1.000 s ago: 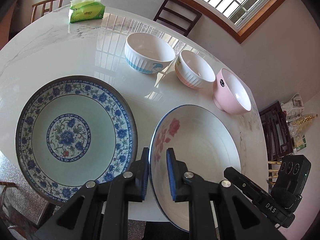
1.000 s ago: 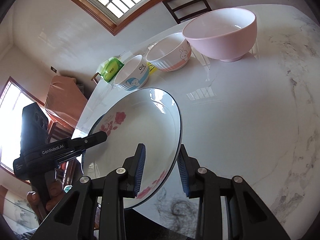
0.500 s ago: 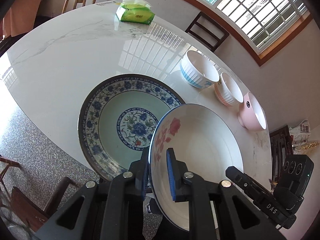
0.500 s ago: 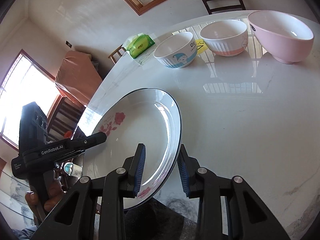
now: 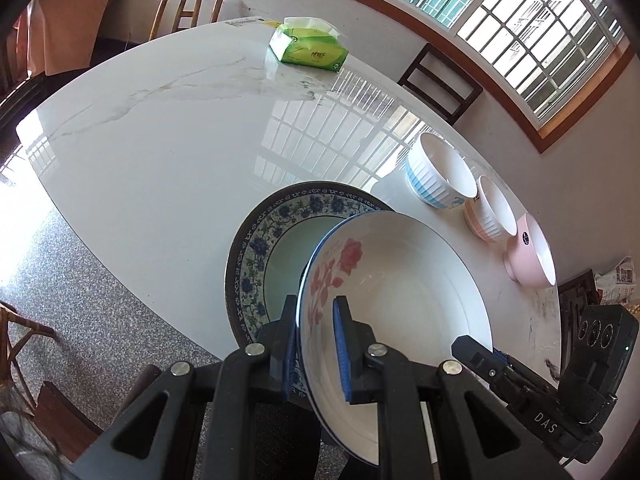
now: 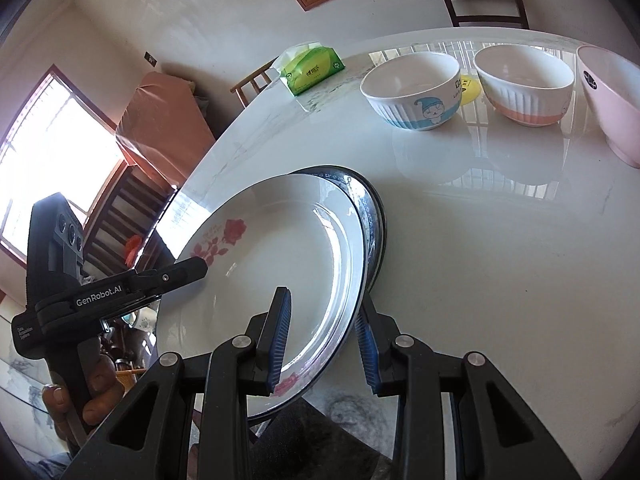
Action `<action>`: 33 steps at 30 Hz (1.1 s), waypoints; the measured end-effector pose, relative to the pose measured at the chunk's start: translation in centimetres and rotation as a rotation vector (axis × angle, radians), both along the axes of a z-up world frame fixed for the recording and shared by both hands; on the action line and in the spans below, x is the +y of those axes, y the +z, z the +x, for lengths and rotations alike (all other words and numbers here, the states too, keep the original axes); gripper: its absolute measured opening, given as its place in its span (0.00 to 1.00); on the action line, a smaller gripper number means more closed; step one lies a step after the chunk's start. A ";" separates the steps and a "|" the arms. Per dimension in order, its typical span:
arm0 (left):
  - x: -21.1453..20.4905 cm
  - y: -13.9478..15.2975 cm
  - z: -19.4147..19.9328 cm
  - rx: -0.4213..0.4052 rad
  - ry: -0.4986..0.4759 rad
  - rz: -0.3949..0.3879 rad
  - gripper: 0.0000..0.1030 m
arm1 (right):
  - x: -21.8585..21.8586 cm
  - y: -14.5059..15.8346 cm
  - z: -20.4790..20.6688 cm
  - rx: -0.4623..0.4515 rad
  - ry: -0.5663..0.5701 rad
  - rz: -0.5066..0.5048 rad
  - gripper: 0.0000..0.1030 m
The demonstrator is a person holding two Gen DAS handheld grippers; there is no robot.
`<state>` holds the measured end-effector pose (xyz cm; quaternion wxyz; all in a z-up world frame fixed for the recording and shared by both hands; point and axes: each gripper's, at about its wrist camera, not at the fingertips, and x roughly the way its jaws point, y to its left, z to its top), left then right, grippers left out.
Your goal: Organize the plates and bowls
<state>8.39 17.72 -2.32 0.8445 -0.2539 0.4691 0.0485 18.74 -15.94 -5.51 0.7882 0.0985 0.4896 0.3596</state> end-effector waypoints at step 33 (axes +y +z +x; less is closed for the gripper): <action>1.5 -1.4 1.2 0.016 0.020 0.038 0.16 | 2.3 -0.8 0.1 0.015 0.026 -0.053 0.31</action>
